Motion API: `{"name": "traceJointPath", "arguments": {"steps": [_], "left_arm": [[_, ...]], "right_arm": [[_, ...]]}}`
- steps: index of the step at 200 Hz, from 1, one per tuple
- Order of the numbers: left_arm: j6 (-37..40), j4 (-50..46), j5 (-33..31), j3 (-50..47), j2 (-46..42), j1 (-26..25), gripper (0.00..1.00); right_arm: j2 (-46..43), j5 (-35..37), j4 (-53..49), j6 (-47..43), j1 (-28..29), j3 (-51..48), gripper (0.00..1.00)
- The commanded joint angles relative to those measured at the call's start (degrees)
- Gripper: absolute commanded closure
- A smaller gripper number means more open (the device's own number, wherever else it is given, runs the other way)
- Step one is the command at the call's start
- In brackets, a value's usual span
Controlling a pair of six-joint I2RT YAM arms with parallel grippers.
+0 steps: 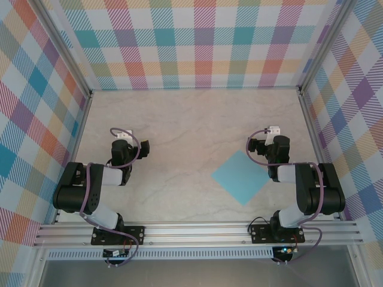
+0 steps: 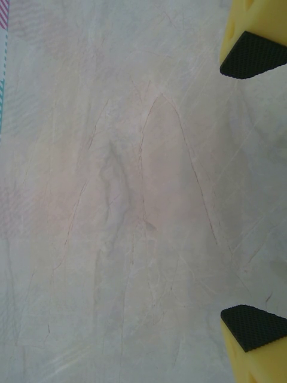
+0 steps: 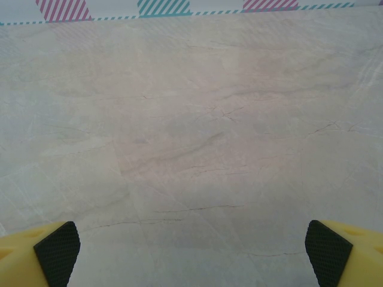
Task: Fold a paper plane with a square sheet of paper (pick it up from the middle)
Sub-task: Move the square sheet of paper to the center of the table.
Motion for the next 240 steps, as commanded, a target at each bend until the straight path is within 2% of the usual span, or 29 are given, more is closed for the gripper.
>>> {"name": "traceJointPath", "arguments": {"steps": [1, 61, 84, 93, 108, 125, 136, 152, 171, 183, 217, 240], "left_arm": [[0.53, -0.27, 0.54, 1.3, 0.08, 0.86, 0.0], [0.93, 0.43, 1.68, 0.58, -0.64, 0.8, 0.0], [0.12, -4.19, 0.93, -0.05, -7.32, 0.86, 0.0], [-1.85, -9.48, -0.52, 0.22, -11.76, 1.1, 0.0], [-3.13, -15.62, -0.8, -0.26, -19.22, 1.31, 0.0], [-5.01, -21.78, -1.87, -1.25, -29.38, 1.36, 0.0], [-6.99, -29.48, -3.27, 0.42, -35.46, 1.48, 0.0], [-8.87, -38.73, -1.64, 3.47, -41.79, 1.48, 0.0], [-13.68, -47.31, -1.54, 6.9, -45.84, 1.48, 0.0], [-16.79, -52.05, -1.07, 8.7, -46.46, 1.48, 0.0], [-28.08, -62.84, -0.47, 11.39, -47.47, 1.45, 0.0], [-29.21, -64.05, 5.78, 11.71, -47.68, 1.4, 0.0]], "right_arm": [[0.28, -1.28, 2.13, 0.71, -0.07, 0.16, 0.0], [0.21, -1.36, 2.11, 0.78, -0.16, 0.16, 0.0], [-2.33, -1.8, -1.54, 0.37, -0.08, 1.04, 0.0], [-5.09, -1.08, -7.02, 0.49, 0.02, 2.82, 0.0], [-8.84, 2.94, -25.08, 5.61, 0.01, 8.78, 0.0], [-15.16, 2.97, -31.57, 9.77, 0.07, 7.72, 0.0], [-20.45, 3.74, -40.49, 12.02, 0.02, 8.95, 0.0], [-26.6, 4.1, -54.92, 16.38, 0.06, 13.4, 0.0], [-29.88, 0.8, -66.22, 21.81, -0.02, 17.98, 0.0], [-30.26, -4.87, -69.65, 23.07, 0.09, 19.52, 0.0], [-30.29, -23.74, -71.72, 21.9, 0.06, 18.47, 0.0], [-30.77, -26.67, -71.47, 24.32, 0.04, 16.73, 0.0]]}}
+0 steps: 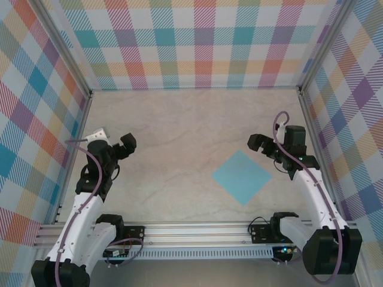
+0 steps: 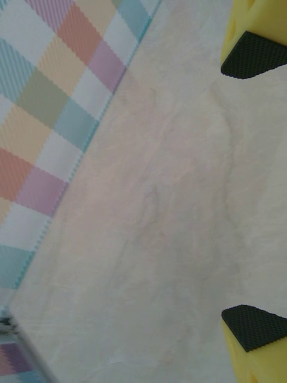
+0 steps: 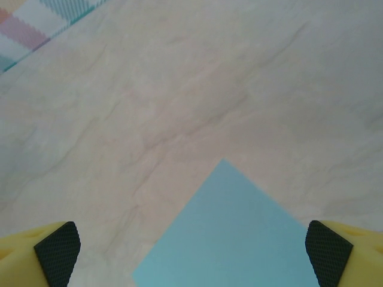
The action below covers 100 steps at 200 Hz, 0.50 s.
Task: Fold a paper plane with a square sheet of paper (pick it up from the middle)
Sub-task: Move the square sheet of paper to the center of the table.
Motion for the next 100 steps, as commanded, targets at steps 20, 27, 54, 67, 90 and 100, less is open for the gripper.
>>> {"name": "traceJointPath", "arguments": {"steps": [20, 27, 54, 67, 90, 100], "left_arm": [[-5.86, -9.25, 10.7, 3.17, 0.22, 0.85, 0.0], [-5.85, -10.0, 11.84, 3.58, 0.58, 0.84, 0.0], [-6.34, -10.62, 12.31, 2.99, 0.19, 0.85, 0.0], [-7.56, -9.88, 12.63, 2.28, -0.09, 0.85, 0.0], [-8.75, -10.13, 16.52, 3.1, 1.49, 0.85, 0.0], [-8.66, -10.52, 17.97, 3.42, 2.29, 0.85, 0.0]], "right_arm": [[0.56, -14.13, -3.46, 3.73, 0.04, -2.68, 0.0], [1.44, -14.68, -4.39, 3.5, 0.08, -2.37, 0.0], [3.88, -15.01, -6.83, 3.08, 0.86, -2.23, 0.01], [4.49, -15.14, -6.49, 3.22, 1.69, -2.83, 0.01], [6.07, -14.54, -6.35, 3.81, 3.94, -3.03, 0.01], [7.49, -13.72, -6.14, 4.21, 5.45, -2.56, 0.01]]}}
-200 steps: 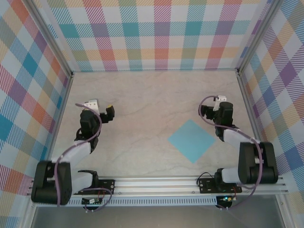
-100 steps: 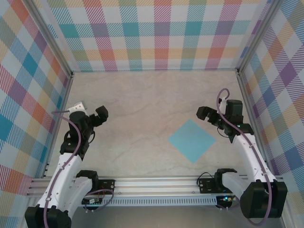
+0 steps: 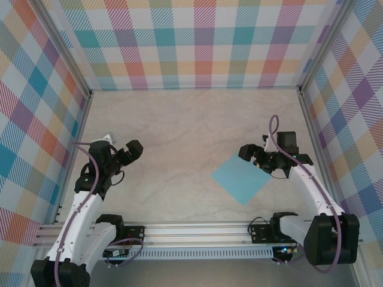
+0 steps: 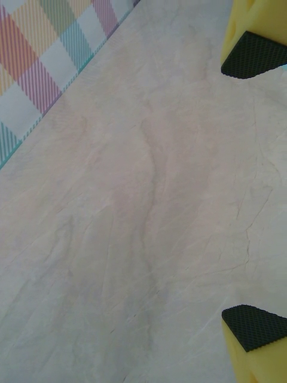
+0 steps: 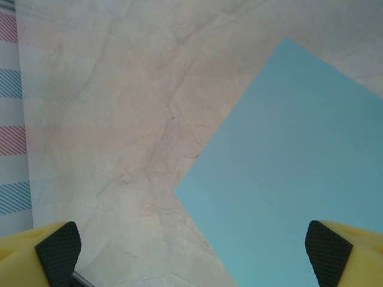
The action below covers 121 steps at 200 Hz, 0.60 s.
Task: Fold a paper plane with a square sheet of paper (pick it up from the middle)
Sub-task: Move the square sheet of paper to the center of the table.
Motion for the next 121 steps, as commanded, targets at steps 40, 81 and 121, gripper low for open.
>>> {"name": "traceJointPath", "arguments": {"steps": [40, 81, 121], "left_arm": [[-1.92, 2.35, 7.55, -1.27, 2.4, 0.69, 0.0], [-2.12, 5.92, 14.54, -2.34, 7.12, 0.61, 0.0], [-2.17, 5.77, 15.54, -2.2, 10.95, -0.12, 0.0]], "right_arm": [[10.89, 5.92, -1.03, 3.13, 9.43, 3.57, 0.01], [20.96, 12.97, -1.92, 6.16, 15.35, 7.43, 0.03], [28.96, 17.34, -2.2, 7.57, 18.08, 11.55, 0.06]]}}
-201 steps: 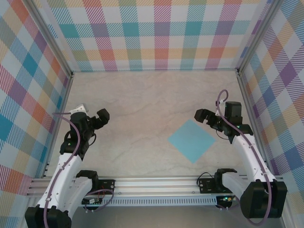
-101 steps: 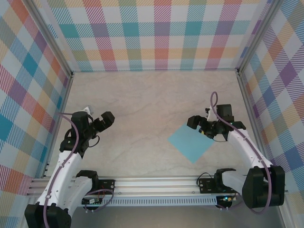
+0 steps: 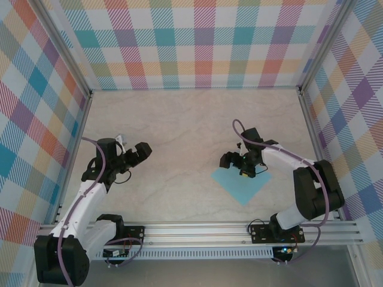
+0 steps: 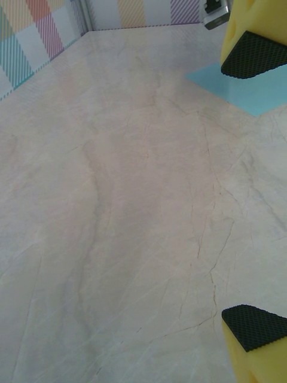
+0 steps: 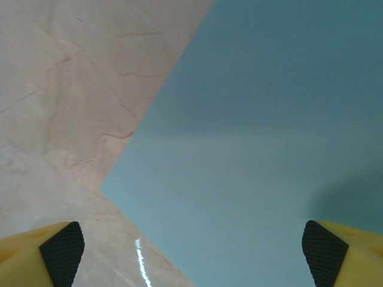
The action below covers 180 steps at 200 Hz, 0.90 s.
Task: Fold a paper plane with a square sheet of paper (pick it up from the middle)
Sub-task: Move the square sheet of paper to the center of the table.
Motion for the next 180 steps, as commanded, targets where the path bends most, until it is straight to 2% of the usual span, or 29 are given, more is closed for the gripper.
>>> {"name": "traceJointPath", "arguments": {"steps": [1, 18, 45, 63, 87, 98, 131, 154, 180], "left_arm": [[-0.66, 1.22, 2.6, -0.49, 1.22, -0.13, 0.0], [-0.94, 1.56, 3.03, -0.62, 2.37, -1.07, 0.0], [-1.23, 1.4, 1.86, -0.49, 3.66, -3.07, 0.0], [-0.75, 0.48, 1.11, 0.07, 4.96, -4.74, 0.0], [-1.93, 1.27, 0.02, -0.49, 6.32, -7.51, 0.0], [-2.58, 1.55, -0.42, -0.63, 6.71, -9.37, 0.0], [-2.63, 1.18, -3.34, -1.15, 6.34, -14.32, 0.0], [-2.96, 0.66, -4.06, -1.31, 5.97, -15.34, 0.0], [-2.52, -0.08, -5.18, -1.65, 4.87, -15.35, 0.0]], "right_arm": [[4.1, 3.98, -1.45, 1.52, 1.29, 4.32, 0.06], [6.16, 7.76, -2.82, 2.72, 4.46, 6.49, 0.07], [9.58, 3.18, 0.59, 6.17, 6.28, 6.4, 0.08], [11.85, 4.2, 0.98, 10.03, 7.87, 7.99, 0.08], [13.43, -0.73, 9.74, 14.15, 8.47, 7.38, 0.1], [13.33, -1.57, 10.33, 13.32, 8.77, 9.01, 0.1], [6.65, 4.47, 1.0, 5.43, 9.22, 12.1, 0.13], [2.97, 1.65, -2.79, 0.06, 10.14, 9.24, 0.17], [1.02, -1.36, -5.05, -0.38, 11.75, 4.67, 0.23]]}}
